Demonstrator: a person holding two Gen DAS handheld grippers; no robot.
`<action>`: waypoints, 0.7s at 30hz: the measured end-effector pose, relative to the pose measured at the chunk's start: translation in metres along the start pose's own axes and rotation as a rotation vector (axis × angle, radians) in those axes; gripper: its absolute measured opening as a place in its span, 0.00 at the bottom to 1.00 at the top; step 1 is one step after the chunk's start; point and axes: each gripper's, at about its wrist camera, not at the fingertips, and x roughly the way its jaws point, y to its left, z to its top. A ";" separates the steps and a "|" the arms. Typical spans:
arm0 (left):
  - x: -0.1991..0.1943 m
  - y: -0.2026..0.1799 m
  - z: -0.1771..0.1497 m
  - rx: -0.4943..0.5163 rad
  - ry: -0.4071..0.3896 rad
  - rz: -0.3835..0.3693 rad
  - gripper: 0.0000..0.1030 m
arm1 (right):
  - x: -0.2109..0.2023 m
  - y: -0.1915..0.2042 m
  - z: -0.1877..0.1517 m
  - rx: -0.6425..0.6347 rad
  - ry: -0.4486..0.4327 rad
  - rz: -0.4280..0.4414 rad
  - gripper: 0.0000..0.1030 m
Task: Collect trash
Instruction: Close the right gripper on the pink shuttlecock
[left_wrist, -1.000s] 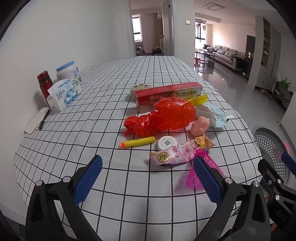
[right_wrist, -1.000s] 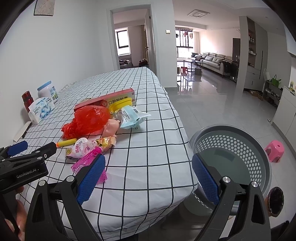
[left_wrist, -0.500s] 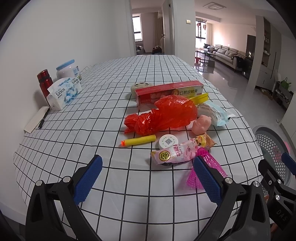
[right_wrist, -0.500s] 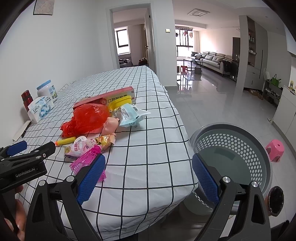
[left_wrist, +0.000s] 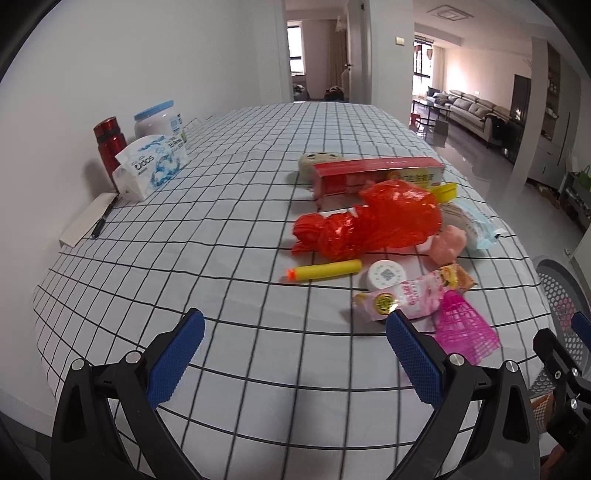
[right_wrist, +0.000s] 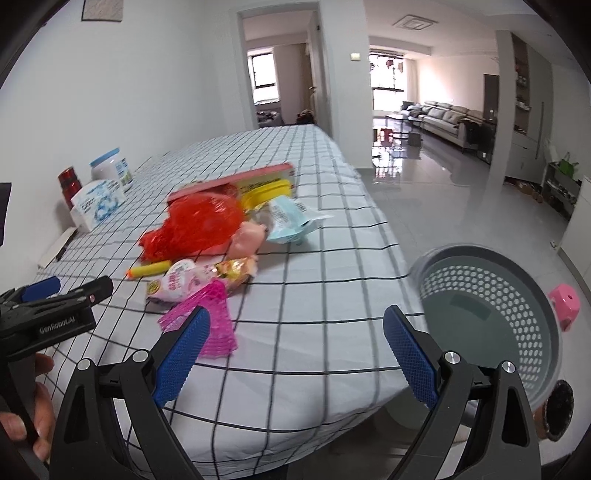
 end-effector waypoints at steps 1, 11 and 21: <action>0.002 0.004 0.000 -0.004 0.002 0.005 0.94 | 0.005 0.004 -0.001 -0.003 0.013 0.017 0.88; 0.016 0.033 0.005 -0.032 0.000 0.052 0.94 | 0.041 0.039 0.005 -0.048 0.101 0.093 0.88; 0.026 0.050 0.007 -0.055 0.006 0.057 0.94 | 0.070 0.062 0.017 -0.055 0.137 0.063 0.88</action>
